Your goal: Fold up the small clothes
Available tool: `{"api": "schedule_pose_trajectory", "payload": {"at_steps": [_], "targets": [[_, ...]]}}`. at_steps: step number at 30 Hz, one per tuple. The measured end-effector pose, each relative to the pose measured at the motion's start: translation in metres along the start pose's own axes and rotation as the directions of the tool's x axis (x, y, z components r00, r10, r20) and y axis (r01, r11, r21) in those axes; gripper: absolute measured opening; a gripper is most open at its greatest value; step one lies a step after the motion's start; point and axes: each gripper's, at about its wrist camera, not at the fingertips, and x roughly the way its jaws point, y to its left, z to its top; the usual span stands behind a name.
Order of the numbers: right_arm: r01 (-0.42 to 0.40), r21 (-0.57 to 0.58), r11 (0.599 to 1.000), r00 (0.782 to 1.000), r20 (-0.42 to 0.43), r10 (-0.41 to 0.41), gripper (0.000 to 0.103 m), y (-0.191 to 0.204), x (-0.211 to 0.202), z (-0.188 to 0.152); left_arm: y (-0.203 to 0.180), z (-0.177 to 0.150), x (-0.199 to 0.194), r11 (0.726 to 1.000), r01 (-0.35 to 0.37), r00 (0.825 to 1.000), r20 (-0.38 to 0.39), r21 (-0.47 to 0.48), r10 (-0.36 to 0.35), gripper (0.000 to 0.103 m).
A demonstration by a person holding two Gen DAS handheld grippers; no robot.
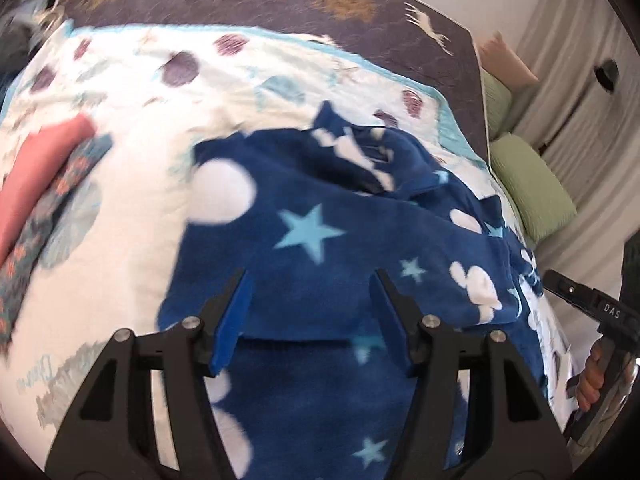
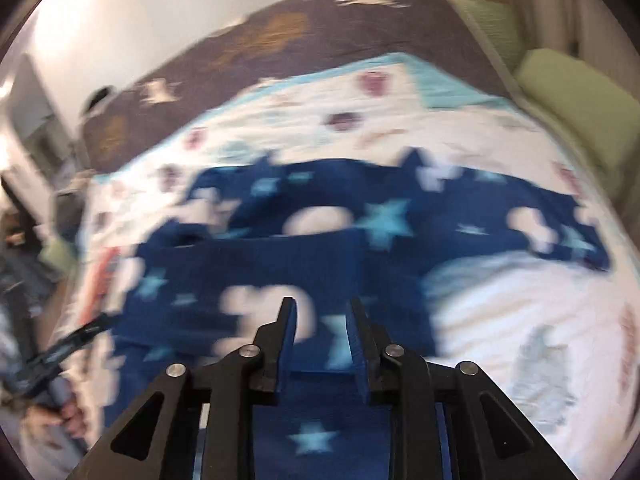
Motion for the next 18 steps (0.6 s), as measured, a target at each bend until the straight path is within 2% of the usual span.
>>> {"api": "schedule_pose_trajectory", "payload": {"at_steps": [3,5,6,7,8,10,14,17,18], "targets": [[-0.023,-0.026,0.999,0.997,-0.077,0.021,0.028,0.016,0.030,-0.004,-0.010,0.003,0.026,0.999,-0.024,0.998,-0.062,0.047,0.027,0.062],[0.040,0.019,0.999,0.985,-0.170,-0.036,0.028,0.007,0.062,-0.014,-0.003,-0.006,0.049,0.992,-0.099,0.985,-0.133,0.073,0.108,0.062],[0.077,0.045,0.996,0.975,-0.213,-0.066,0.027,-0.007,0.072,-0.024,0.005,-0.015,0.064,0.991,-0.101,0.979,-0.169,0.088,0.115,0.063],[0.059,0.082,0.995,0.974,-0.225,-0.039,0.023,-0.017,0.082,-0.031,0.009,-0.022,0.060,0.992,-0.054,0.993,-0.099,0.111,0.065,0.066],[0.016,0.114,0.993,0.983,-0.182,0.005,0.023,-0.023,0.082,-0.035,0.012,-0.025,0.057,0.993,-0.035,0.997,-0.068,0.114,0.042,0.067],[-0.015,0.126,0.992,0.987,-0.157,0.035,0.019,-0.030,0.077,-0.040,0.014,-0.026,0.054,0.995,-0.019,0.997,-0.075,0.101,0.027,0.067],[-0.026,0.153,0.988,0.989,-0.139,0.048,0.019,-0.032,0.067,-0.039,0.000,-0.027,0.051,0.985,-0.090,0.993,-0.065,0.144,0.100,0.067],[-0.107,0.216,0.971,0.991,-0.050,0.121,0.021,-0.050,0.037,-0.032,-0.012,-0.033,0.043,0.977,-0.117,0.992,-0.028,0.176,0.124,0.067],[-0.103,0.234,0.967,0.994,-0.012,0.109,0.022,-0.062,0.029,-0.026,-0.013,-0.033,0.040,0.980,-0.106,0.993,-0.028,0.169,0.113,0.067]]}}
